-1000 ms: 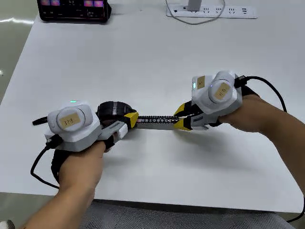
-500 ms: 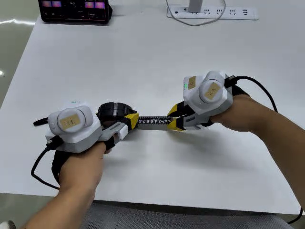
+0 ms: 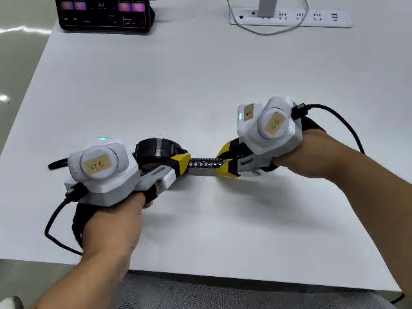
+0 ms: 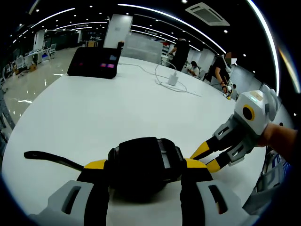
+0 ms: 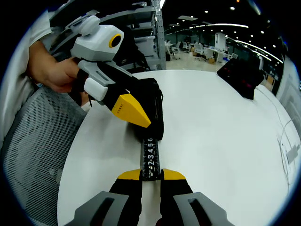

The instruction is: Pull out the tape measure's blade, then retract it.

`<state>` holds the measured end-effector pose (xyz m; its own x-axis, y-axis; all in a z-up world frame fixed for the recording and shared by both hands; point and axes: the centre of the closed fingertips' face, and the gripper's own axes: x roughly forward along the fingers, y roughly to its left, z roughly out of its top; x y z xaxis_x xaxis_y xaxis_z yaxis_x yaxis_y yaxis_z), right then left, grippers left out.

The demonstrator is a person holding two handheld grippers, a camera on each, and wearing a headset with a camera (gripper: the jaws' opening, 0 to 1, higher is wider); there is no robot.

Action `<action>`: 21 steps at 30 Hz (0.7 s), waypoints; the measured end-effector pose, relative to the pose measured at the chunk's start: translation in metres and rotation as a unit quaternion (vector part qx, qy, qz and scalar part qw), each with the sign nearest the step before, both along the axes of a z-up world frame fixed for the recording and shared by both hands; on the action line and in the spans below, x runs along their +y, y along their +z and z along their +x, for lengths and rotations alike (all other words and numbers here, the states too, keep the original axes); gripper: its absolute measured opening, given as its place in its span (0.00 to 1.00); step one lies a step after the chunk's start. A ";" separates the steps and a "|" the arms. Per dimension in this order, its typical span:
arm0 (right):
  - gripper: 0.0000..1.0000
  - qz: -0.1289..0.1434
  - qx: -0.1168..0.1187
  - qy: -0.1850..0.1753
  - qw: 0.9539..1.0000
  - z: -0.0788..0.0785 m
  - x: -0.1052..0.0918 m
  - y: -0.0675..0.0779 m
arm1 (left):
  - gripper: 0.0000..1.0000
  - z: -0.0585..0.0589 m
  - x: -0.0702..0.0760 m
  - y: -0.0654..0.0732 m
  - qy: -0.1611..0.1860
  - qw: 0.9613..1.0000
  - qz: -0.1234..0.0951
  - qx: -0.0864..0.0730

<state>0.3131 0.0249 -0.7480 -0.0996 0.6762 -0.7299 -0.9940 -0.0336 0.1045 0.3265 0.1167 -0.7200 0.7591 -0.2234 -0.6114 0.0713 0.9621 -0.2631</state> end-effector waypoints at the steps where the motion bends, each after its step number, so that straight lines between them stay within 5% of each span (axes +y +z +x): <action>1: 0.10 0.000 0.000 0.002 1.000 0.000 0.002 0.000 | 0.56 0.000 0.000 0.000 0.000 1.000 0.000 0.000; 21: 0.10 0.023 0.012 -0.003 1.000 -0.003 0.026 -0.001 | 0.56 0.000 0.000 0.000 -0.002 1.000 0.001 0.001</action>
